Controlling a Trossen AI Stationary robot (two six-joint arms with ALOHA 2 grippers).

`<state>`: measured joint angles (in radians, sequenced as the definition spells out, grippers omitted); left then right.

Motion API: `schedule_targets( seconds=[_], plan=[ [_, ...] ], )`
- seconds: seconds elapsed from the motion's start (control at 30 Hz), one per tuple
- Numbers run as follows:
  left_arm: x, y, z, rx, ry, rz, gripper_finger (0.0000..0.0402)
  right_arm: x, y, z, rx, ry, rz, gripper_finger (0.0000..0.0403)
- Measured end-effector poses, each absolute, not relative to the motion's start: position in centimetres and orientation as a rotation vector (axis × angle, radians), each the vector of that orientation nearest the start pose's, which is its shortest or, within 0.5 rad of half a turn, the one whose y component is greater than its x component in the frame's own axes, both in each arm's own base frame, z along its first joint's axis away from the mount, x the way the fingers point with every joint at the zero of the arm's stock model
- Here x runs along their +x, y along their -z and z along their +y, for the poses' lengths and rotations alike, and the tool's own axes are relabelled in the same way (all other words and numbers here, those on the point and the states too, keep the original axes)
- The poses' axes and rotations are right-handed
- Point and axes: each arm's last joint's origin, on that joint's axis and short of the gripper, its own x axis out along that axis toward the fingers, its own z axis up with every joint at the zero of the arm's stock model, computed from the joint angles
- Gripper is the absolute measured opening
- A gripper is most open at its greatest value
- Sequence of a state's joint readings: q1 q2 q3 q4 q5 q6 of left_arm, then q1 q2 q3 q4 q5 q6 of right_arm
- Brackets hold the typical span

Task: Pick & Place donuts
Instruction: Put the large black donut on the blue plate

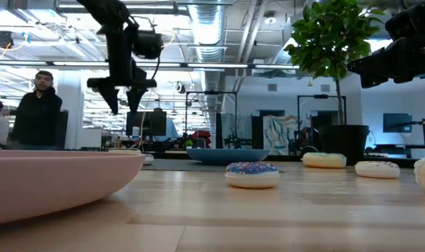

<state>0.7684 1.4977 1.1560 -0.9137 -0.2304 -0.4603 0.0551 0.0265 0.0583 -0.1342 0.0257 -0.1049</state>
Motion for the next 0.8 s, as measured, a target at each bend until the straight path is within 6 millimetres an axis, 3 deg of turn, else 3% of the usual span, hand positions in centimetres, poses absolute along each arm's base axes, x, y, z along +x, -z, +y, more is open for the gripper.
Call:
schedule_targets(
  seconds=[0.23,0.53,0.8],
  plan=[
    [19.2,-21.5,23.0,-0.751,-1.076,1.198,0.0275,9.5,-16.8,0.5,-0.109,-0.035,0.101,0.0],
    [19.7,-18.2,24.8,-0.732,-1.012,1.28,0.0275,9.5,-16.8,0.5,-0.109,-0.035,0.101,0.0],
    [19.0,-17.4,25.8,-0.742,-0.985,1.294,0.0275,9.5,-16.8,0.5,-0.109,-0.035,0.101,0.0]
  ],
)
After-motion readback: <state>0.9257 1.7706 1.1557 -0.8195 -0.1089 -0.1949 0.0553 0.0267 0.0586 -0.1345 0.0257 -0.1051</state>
